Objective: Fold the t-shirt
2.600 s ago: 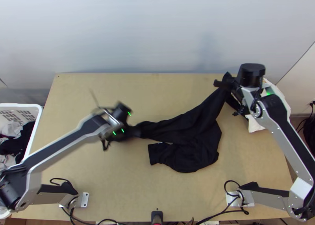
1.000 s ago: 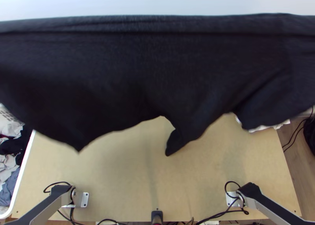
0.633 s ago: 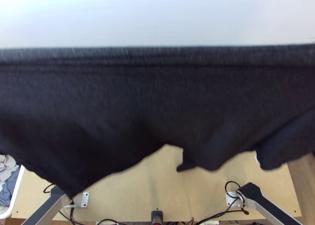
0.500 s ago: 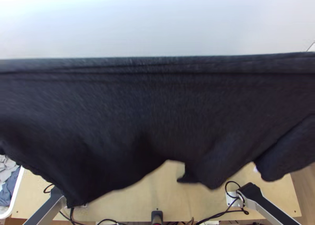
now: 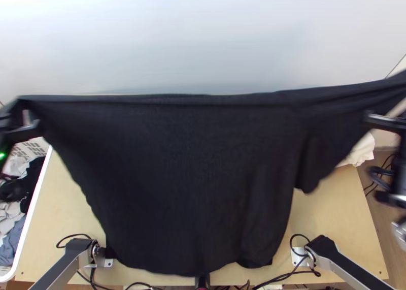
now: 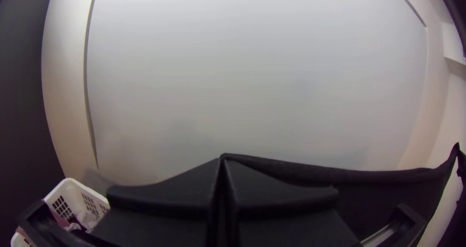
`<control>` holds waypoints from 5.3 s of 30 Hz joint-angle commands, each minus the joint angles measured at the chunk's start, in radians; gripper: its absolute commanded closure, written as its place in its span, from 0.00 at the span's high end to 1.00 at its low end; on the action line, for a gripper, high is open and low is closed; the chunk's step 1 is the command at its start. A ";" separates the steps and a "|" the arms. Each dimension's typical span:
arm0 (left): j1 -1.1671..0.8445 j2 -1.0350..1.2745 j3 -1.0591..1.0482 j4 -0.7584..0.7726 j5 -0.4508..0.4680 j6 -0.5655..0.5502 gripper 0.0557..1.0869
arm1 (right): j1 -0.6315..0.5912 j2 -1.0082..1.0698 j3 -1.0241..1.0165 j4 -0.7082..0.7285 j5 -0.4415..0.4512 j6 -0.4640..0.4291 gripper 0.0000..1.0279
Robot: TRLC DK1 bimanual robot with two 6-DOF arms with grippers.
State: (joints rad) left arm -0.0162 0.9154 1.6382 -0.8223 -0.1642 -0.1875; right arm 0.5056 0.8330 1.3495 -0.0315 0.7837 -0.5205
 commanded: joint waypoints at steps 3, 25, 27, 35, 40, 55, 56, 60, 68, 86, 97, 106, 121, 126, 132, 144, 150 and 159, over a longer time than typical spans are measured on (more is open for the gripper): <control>-0.001 0.106 -0.288 0.210 0.015 -0.035 0.04 | -0.121 0.140 -0.217 0.001 -0.110 0.293 0.03; 0.096 0.721 -0.276 0.632 0.003 -0.050 0.04 | -0.277 1.063 0.258 -0.074 -0.296 0.703 0.03; 0.108 0.772 -0.248 0.644 0.005 -0.050 0.04 | -0.286 1.141 0.346 -0.108 -0.301 0.726 0.03; 0.147 0.984 -0.077 0.646 0.003 -0.058 0.04 | -0.305 1.401 0.671 -0.240 -0.322 0.780 0.03; 0.159 1.097 0.002 0.646 0.005 -0.059 0.04 | -0.303 1.531 0.841 -0.318 -0.328 0.787 0.03; 0.147 1.226 0.157 0.618 0.014 -0.067 0.04 | -0.299 1.560 0.886 -0.439 -0.393 0.858 0.03; 0.147 1.206 0.132 0.618 0.018 -0.070 0.04 | -0.302 1.542 0.875 -0.464 -0.417 0.875 0.03; 0.140 1.099 -0.011 0.623 0.065 -0.086 0.04 | -0.302 1.457 0.803 -0.562 -0.485 0.915 0.03; 0.145 0.846 -0.310 0.644 0.137 -0.079 0.04 | -0.251 1.201 0.470 -0.558 -0.574 0.935 0.03; 0.196 0.389 -0.793 0.655 0.192 -0.030 0.04 | -0.182 0.672 -0.150 -0.531 -0.667 0.942 0.03; 0.191 0.194 -0.979 0.571 0.218 -0.004 0.04 | -0.164 0.505 -0.328 -0.588 -0.742 0.939 0.03; 0.219 0.100 -1.071 0.532 0.219 0.026 0.04 | -0.144 0.436 -0.405 -0.611 -0.767 0.936 0.03; 0.340 0.125 -1.123 0.585 0.249 0.088 0.04 | -0.128 0.357 -0.501 -0.633 -0.801 0.935 0.03; 0.326 0.160 -1.154 0.637 0.252 0.085 0.04 | -0.119 0.368 -0.529 -0.596 -0.801 0.938 0.03; 0.315 0.217 -1.137 0.627 0.267 0.053 0.04 | -0.119 0.376 -0.509 -0.585 -0.799 0.930 0.06; 0.288 0.200 -1.068 0.373 0.358 0.033 0.63 | -0.139 0.367 -0.452 -0.639 -0.799 0.935 0.97; 0.338 0.198 -0.943 0.074 0.414 0.209 0.62 | -0.141 0.348 -0.366 -0.717 -0.801 0.930 0.97; 0.412 0.185 -0.937 -0.127 0.417 0.448 0.62 | -0.133 0.319 -0.336 -0.794 -0.816 0.922 0.97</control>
State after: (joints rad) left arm 0.3363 1.1084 0.6811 -0.8021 0.2443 0.1020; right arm 0.3664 1.1709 0.9863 -0.7681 -0.0174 0.4110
